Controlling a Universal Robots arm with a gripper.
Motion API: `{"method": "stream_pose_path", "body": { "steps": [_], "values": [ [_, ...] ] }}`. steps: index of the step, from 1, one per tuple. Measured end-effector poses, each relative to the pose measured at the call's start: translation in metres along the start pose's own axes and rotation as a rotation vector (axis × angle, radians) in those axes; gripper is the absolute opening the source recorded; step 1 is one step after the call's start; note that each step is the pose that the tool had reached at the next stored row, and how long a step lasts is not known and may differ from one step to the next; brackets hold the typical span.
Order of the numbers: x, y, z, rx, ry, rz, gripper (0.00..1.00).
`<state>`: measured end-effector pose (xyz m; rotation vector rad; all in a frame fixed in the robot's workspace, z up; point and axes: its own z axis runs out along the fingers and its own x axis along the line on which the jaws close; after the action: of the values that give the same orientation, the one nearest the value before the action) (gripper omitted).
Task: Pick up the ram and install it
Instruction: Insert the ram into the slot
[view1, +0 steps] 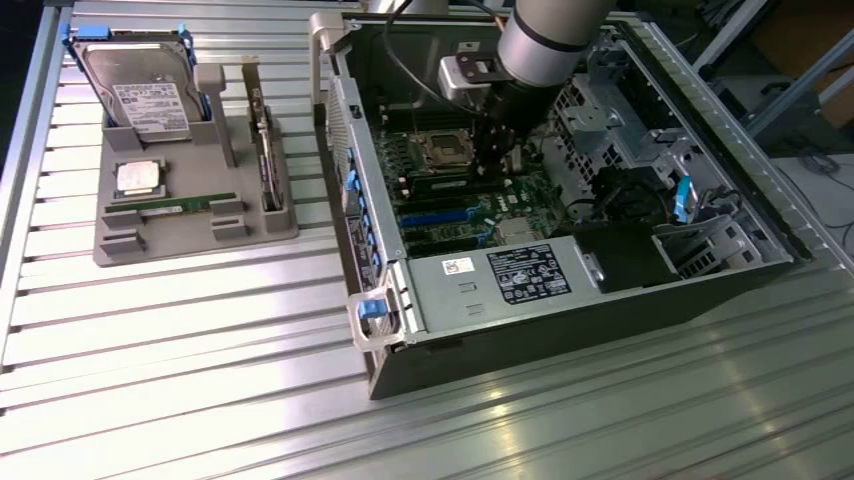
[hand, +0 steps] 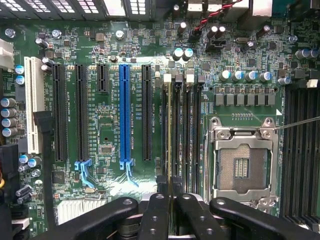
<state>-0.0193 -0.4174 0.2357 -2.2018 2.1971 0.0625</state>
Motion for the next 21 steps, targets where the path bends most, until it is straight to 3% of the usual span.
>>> {"method": "stream_pose_path", "body": {
  "steps": [7,8,9,12,14,16,19,21],
  "values": [
    [0.0,0.0008,0.005,-0.0001,0.0002,0.0,0.12],
    [0.0,0.0008,0.0051,-0.0002,0.0002,0.0,0.13],
    [0.0,0.0008,0.0051,-0.0001,0.0002,0.0,0.26],
    [0.0,0.0008,0.0045,-0.0001,0.0001,0.0,0.26],
    [0.0,0.0009,-0.0029,-0.0001,0.0002,0.0,0.26],
    [-0.001,0.0009,-0.0175,0.0,0.0,0.0,0.26],
    [-0.002,0.001,-0.0286,-0.0001,0.0002,0.0,0.26],
    [-0.002,0.001,-0.0305,0.0,0.0,0.0,0.26]
  ]
}}
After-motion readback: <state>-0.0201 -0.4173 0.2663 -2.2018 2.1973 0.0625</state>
